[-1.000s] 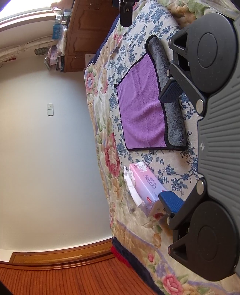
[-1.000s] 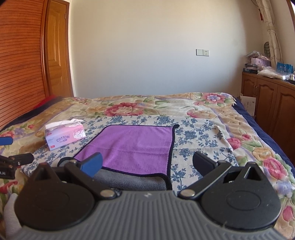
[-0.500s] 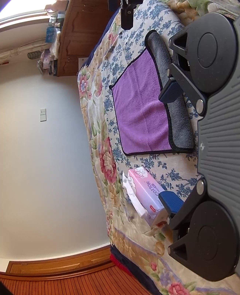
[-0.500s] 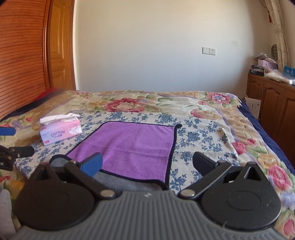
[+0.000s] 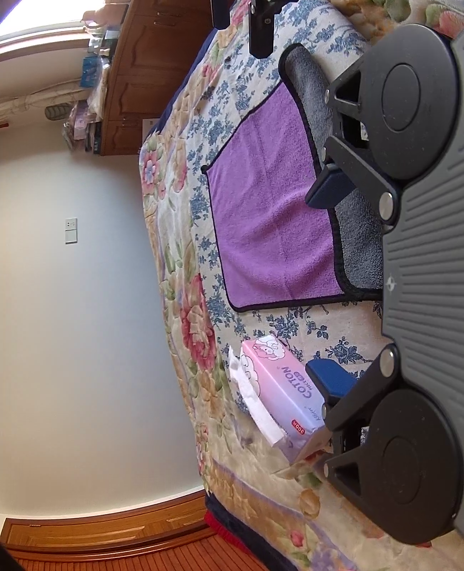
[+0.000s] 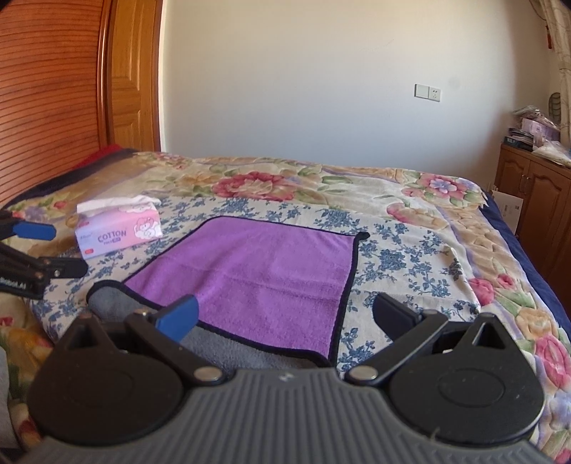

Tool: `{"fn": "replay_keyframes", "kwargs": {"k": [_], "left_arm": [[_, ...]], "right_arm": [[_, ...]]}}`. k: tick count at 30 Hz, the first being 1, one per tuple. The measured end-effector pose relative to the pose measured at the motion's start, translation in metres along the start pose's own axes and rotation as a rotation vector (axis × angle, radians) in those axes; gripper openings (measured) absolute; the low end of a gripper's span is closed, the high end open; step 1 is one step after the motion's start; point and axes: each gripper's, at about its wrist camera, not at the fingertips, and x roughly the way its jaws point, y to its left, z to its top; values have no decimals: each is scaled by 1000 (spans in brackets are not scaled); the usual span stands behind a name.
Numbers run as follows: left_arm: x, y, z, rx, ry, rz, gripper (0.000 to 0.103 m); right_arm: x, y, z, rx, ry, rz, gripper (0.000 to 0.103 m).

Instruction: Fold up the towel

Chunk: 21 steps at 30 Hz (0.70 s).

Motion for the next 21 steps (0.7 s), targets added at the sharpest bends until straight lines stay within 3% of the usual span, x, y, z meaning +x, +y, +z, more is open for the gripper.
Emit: {"fn": "replay_keyframes", "kwargs": {"k": [9,11,21], "left_arm": [[24,11,-3,-33,46,-35,78],[30,12,-4,-26,60,-52,71],[47,11,-14,-18,125,-94,59]], "right_arm": [[17,1,-2,-20,44,16,103],[20,0,-3,-18,55,18,103],[36,-8,-8,25,135,28,103]]}}
